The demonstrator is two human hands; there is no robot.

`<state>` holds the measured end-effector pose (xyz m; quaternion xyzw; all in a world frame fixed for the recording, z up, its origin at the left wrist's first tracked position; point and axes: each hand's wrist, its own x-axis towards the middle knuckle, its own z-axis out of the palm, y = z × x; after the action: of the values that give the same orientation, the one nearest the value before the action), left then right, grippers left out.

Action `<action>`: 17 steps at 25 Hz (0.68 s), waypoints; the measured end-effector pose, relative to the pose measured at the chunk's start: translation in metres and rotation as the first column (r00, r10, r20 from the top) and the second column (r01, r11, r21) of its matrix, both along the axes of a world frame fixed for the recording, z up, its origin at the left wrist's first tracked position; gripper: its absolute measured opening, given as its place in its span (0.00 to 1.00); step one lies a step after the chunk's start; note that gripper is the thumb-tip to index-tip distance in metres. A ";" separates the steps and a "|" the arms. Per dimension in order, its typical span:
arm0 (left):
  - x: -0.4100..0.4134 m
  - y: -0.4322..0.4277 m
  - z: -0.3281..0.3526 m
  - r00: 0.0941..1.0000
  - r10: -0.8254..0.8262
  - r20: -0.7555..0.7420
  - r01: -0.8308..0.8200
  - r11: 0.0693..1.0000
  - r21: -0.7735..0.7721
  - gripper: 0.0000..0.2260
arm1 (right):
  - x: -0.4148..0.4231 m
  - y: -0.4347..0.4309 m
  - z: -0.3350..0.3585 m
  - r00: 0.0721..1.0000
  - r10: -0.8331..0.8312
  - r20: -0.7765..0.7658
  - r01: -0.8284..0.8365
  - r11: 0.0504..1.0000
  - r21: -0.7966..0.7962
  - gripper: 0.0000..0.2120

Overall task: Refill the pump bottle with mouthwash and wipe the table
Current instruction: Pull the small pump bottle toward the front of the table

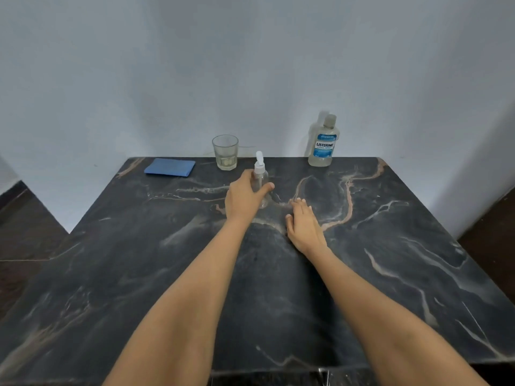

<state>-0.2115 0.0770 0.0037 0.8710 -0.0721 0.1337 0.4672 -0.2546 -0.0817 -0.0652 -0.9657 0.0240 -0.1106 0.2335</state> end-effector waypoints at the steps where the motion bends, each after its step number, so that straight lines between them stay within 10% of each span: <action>1: -0.018 0.004 0.000 1.000 0.002 -0.006 -0.002 1.000 0.013 0.20 | -0.017 0.003 -0.001 1.000 -0.004 -0.004 0.004 1.000 0.010 0.22; 17: -0.150 0.035 -0.028 0.996 -0.035 -0.077 0.039 0.998 0.057 0.20 | -0.140 0.015 -0.004 0.999 -0.040 0.032 0.039 0.998 0.041 0.22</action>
<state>-0.3620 0.1125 -0.0245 0.8874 -0.0742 0.0895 0.4462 -0.3945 -0.0672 -0.0694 -0.9582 0.0415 -0.1304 0.2512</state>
